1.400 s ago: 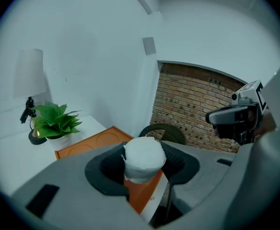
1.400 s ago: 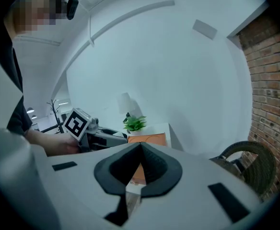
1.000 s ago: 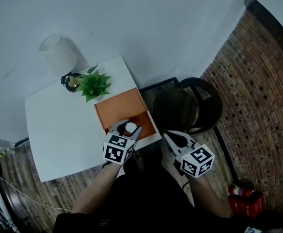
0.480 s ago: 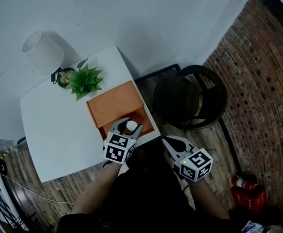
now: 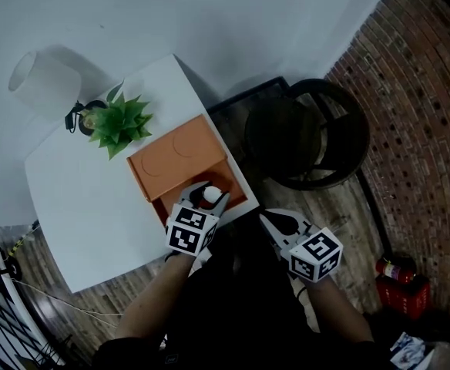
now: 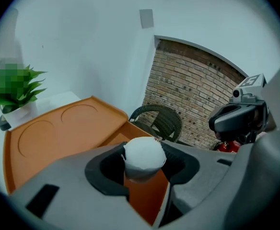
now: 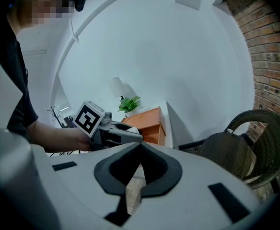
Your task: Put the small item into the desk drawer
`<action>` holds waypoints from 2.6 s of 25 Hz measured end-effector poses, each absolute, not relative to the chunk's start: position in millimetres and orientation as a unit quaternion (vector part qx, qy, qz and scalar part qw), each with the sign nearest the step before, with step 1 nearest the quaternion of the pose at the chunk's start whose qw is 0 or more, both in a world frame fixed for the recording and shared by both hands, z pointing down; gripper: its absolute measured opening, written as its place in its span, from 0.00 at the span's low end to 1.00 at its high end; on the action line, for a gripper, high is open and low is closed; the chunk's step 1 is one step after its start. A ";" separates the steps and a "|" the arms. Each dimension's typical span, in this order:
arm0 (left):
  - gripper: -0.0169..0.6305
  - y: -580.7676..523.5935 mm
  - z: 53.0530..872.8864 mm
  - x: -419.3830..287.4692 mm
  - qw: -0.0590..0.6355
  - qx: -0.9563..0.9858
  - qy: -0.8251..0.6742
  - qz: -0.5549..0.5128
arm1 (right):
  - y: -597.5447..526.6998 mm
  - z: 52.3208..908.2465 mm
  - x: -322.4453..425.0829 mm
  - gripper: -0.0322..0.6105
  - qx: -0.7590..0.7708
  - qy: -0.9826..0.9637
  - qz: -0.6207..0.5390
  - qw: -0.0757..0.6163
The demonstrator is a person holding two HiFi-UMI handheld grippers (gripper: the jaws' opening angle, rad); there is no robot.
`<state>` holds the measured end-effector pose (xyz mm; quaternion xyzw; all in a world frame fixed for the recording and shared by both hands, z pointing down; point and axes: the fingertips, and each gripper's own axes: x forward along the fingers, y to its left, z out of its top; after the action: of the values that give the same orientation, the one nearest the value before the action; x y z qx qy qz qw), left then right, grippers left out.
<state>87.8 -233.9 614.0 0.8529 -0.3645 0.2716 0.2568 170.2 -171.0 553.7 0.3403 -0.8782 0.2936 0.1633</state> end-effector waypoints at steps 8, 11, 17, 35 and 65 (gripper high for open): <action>0.34 -235.7 629.0 98.0 0.255 0.857 -0.336 0.296 | -168.4 558.0 167.8 0.06 0.349 -0.871 0.304 0.165; 0.34 -237.4 633.5 101.3 0.248 0.856 -0.328 0.313 | -168.5 555.8 173.5 0.06 0.357 -0.867 0.306 0.167; 0.34 -235.1 644.4 112.1 0.247 0.861 -0.305 0.324 | -167.4 553.4 181.3 0.06 0.362 -0.864 0.307 0.168; 0.34 -227.2 630.3 103.8 0.228 0.862 -0.321 0.320 | -166.9 534.4 179.8 0.06 0.348 -0.874 0.292 0.172; 0.33 -217.5 588.6 71.8 0.220 0.863 -0.348 0.293 | -174.8 501.4 148.0 0.06 0.347 -0.885 0.255 0.175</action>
<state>71.8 -217.5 588.6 0.8631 -0.3475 0.2930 0.2200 148.0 -174.8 501.4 0.3471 -0.8854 0.2548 0.1750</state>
